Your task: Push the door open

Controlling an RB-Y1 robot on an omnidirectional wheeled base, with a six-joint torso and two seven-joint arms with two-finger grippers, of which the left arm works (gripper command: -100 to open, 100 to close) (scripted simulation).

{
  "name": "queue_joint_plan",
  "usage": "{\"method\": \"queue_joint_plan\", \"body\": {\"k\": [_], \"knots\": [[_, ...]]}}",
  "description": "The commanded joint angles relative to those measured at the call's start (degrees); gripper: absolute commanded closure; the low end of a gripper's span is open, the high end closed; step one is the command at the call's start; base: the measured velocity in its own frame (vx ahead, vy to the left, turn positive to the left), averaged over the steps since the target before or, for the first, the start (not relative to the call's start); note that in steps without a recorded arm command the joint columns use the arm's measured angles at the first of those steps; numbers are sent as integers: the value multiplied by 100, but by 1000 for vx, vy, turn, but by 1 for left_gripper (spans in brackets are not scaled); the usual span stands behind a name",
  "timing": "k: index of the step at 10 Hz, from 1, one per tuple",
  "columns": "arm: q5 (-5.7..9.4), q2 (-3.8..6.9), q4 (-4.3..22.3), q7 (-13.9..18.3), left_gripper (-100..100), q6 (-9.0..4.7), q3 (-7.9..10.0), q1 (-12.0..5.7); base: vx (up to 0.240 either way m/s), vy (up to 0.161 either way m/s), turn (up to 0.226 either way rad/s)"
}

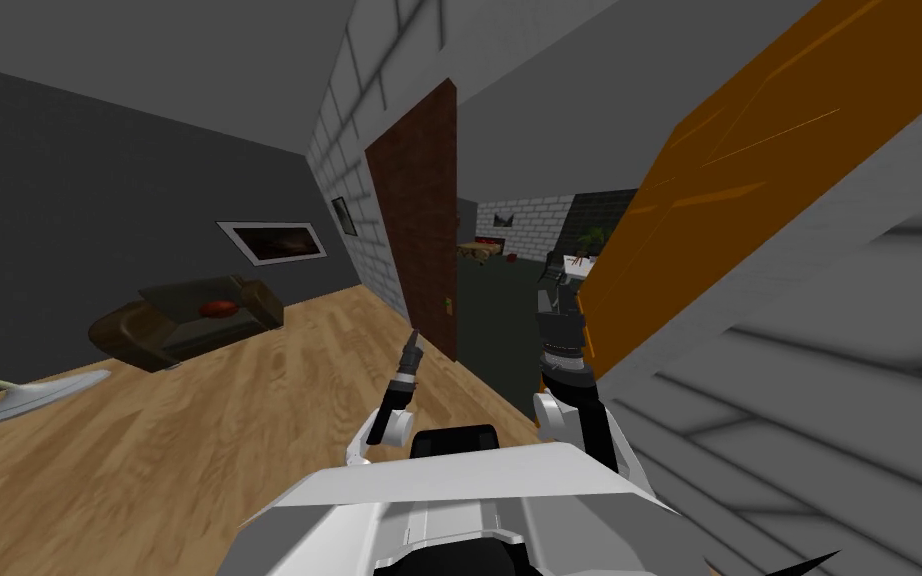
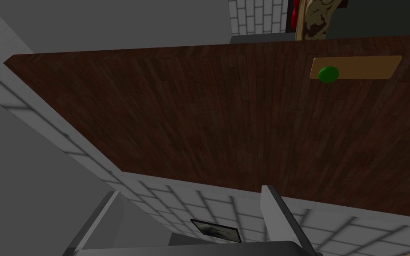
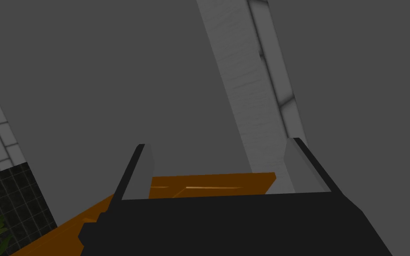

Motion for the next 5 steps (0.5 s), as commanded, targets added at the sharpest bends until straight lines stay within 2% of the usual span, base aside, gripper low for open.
{"method": "queue_joint_plan", "body": {"k": [1,5], "knots": [[45,5,210,14,-100,-22,-66,-107,79,59,-104],[140,1,660,34,-100,-68,-237,-311,78,66,-91]]}}
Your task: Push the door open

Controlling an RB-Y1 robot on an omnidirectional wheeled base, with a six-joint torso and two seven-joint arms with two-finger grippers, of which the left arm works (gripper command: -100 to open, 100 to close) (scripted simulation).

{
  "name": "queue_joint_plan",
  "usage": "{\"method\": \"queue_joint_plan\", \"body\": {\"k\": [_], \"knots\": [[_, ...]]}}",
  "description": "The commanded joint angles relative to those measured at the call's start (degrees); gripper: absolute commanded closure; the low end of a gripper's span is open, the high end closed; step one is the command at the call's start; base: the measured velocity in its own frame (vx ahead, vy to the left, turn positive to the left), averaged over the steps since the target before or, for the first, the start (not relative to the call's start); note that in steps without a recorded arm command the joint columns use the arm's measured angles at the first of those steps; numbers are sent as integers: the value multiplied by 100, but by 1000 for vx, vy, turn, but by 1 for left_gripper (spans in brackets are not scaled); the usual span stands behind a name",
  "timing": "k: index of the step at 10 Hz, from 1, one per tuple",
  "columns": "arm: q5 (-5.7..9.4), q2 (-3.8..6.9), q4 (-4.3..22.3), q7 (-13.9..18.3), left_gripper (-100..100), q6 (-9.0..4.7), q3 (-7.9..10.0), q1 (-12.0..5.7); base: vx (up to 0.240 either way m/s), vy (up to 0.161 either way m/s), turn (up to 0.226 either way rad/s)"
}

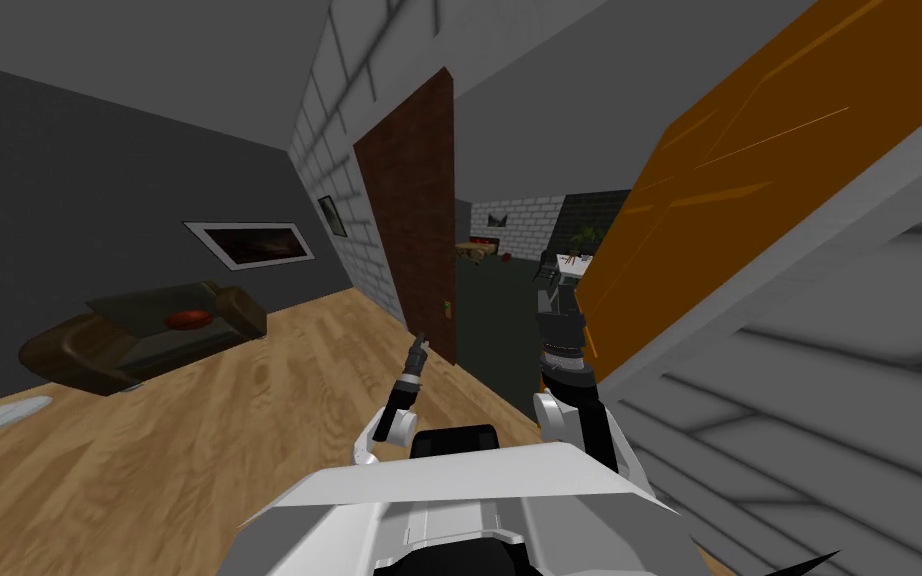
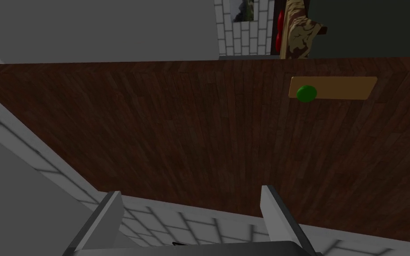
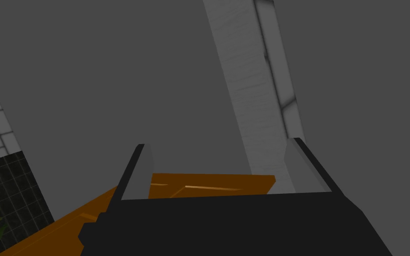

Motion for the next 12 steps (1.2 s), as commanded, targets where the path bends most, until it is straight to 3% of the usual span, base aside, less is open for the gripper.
{"method": "queue_joint_plan", "body": {"k": [1,4,6,12], "knots": [[39,-1,169,6,-100,-11,-72,-77,84,80,-99],[109,-6,498,20,-100,-44,-197,-226,74,60,-98],[199,-17,921,39,-100,-87,-358,-417,131,99,-170],[345,-43,1608,68,-100,-157,-619,-728,87,88,-100]]}}
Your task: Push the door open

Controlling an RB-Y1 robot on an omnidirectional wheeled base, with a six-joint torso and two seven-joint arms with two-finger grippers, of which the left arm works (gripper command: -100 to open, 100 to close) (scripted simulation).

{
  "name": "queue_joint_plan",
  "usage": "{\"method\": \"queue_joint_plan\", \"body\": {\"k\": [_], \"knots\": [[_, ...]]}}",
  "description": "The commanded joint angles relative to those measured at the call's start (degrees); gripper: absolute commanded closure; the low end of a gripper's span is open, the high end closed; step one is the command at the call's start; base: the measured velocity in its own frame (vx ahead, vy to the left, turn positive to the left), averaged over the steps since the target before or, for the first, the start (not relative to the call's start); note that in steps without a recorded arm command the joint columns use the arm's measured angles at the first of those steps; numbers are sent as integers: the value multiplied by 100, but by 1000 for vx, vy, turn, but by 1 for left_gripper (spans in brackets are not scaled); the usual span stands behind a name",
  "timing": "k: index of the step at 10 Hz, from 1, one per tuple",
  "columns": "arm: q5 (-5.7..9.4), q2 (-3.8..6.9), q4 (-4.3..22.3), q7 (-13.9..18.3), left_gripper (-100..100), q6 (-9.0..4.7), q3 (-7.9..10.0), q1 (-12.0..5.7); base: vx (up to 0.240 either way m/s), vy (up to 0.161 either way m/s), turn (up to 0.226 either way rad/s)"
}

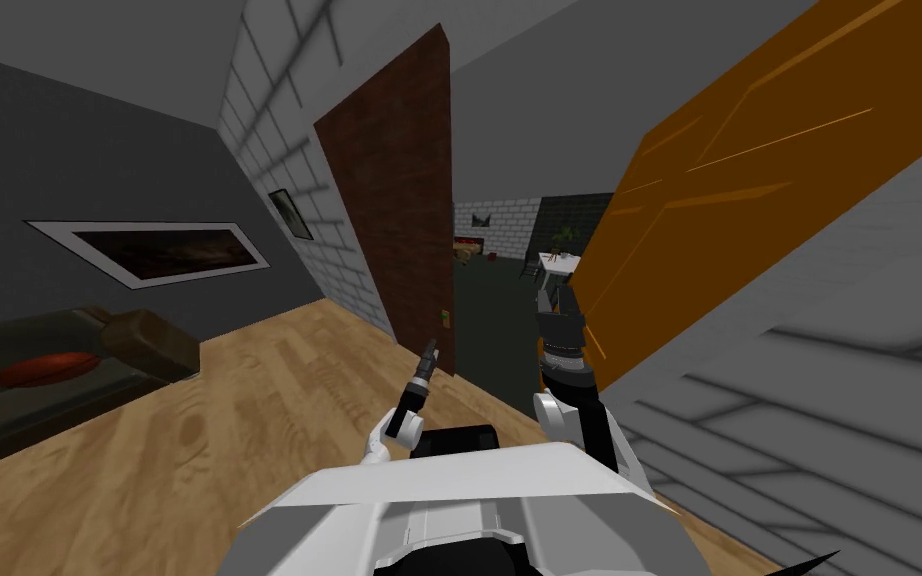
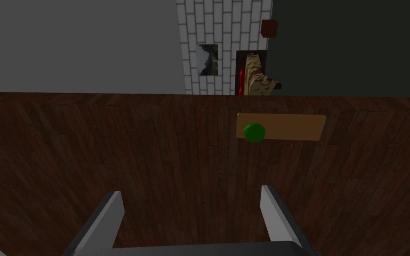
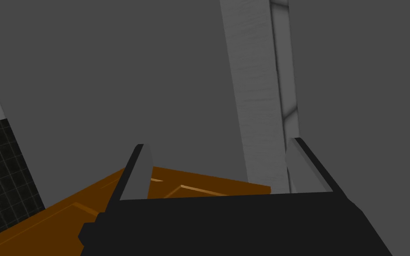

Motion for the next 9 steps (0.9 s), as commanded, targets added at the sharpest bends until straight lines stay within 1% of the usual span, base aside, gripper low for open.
{"method": "queue_joint_plan", "body": {"k": [1,2,4,6,9], "knots": [[56,3,234,17,-100,-23,-102,-100,97,104,-143],[91,-7,398,24,-100,-40,-164,-174,122,132,-141],[126,-17,563,31,-100,-57,-227,-249,98,103,-86],[190,-38,867,44,-100,-88,-343,-386,129,123,-132],[272,-69,1249,61,-100,-127,-488,-559,103,125,-99]]}}
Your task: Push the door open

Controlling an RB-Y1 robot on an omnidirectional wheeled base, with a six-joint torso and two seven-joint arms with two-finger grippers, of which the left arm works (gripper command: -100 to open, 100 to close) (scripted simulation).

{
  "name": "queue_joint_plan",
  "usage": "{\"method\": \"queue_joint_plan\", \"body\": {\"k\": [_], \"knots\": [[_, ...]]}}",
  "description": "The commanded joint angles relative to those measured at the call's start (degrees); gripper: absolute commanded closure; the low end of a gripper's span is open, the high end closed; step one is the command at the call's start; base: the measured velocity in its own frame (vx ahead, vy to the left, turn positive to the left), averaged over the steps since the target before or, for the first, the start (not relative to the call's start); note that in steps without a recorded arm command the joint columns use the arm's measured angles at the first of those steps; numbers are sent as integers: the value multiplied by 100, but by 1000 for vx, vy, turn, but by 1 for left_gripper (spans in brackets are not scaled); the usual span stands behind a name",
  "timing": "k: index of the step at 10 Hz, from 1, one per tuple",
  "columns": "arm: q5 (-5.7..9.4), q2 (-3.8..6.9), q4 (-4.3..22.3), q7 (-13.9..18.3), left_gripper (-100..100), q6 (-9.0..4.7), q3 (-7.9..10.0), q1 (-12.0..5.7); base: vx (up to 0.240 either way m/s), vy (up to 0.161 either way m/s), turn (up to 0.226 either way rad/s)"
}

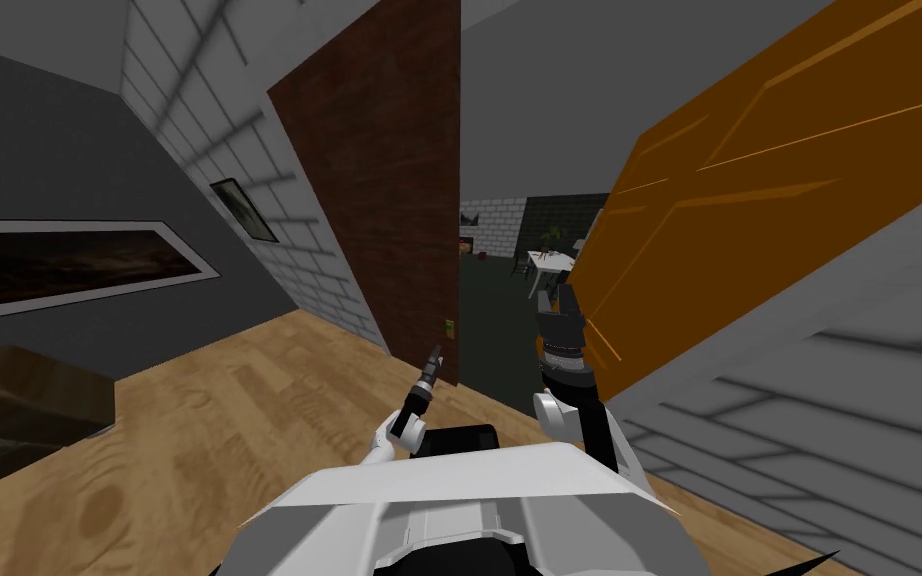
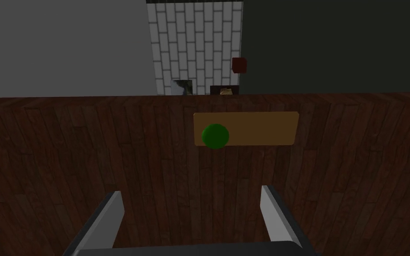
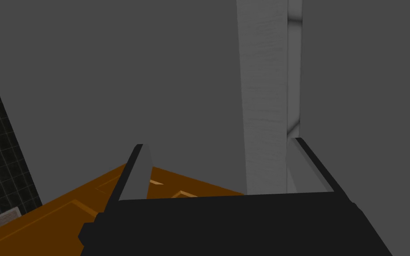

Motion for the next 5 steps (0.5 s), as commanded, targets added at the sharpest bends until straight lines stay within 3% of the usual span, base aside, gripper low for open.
{"method": "queue_joint_plan", "body": {"k": [1,5], "knots": [[29,-21,162,8,-100,-22,-44,-83,75,90,-60],[108,-63,533,24,-100,-60,-185,-250,86,105,-76]]}}
